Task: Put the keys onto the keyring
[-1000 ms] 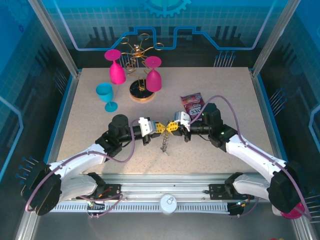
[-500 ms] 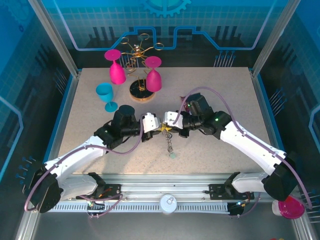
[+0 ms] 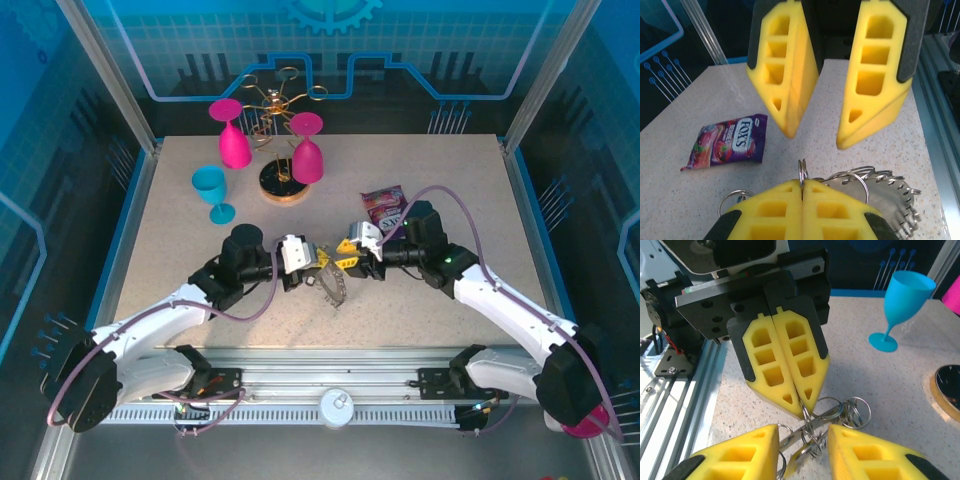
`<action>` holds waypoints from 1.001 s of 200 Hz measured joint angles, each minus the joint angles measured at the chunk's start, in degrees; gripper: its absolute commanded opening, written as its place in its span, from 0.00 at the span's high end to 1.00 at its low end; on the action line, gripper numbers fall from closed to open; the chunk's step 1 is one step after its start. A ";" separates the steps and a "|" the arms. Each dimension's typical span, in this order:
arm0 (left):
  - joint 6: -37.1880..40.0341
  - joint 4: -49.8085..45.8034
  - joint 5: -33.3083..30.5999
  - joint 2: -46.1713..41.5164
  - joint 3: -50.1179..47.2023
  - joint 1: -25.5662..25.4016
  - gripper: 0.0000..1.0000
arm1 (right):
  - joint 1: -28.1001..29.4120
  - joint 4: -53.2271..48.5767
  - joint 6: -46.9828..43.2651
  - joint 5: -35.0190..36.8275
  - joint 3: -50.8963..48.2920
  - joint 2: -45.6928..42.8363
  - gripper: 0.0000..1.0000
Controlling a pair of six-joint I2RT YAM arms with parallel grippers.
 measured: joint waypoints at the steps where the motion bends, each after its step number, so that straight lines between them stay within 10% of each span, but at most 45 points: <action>1: -0.07 0.04 0.02 -0.02 0.00 0.00 1.00 | 0.00 0.13 0.02 -0.04 0.00 0.02 0.69; 134: -3.78 6.67 4.15 -0.48 -1.40 0.04 1.00 | -0.44 3.10 0.11 -2.58 -0.70 1.51 0.80; 184: -4.72 7.41 4.55 -0.48 -1.49 0.26 1.00 | -0.68 3.41 0.33 -4.76 -0.70 1.90 1.00; 200: -4.74 6.64 4.04 -0.48 -1.33 0.26 0.87 | -0.68 2.32 -0.20 -4.57 -0.37 1.90 1.00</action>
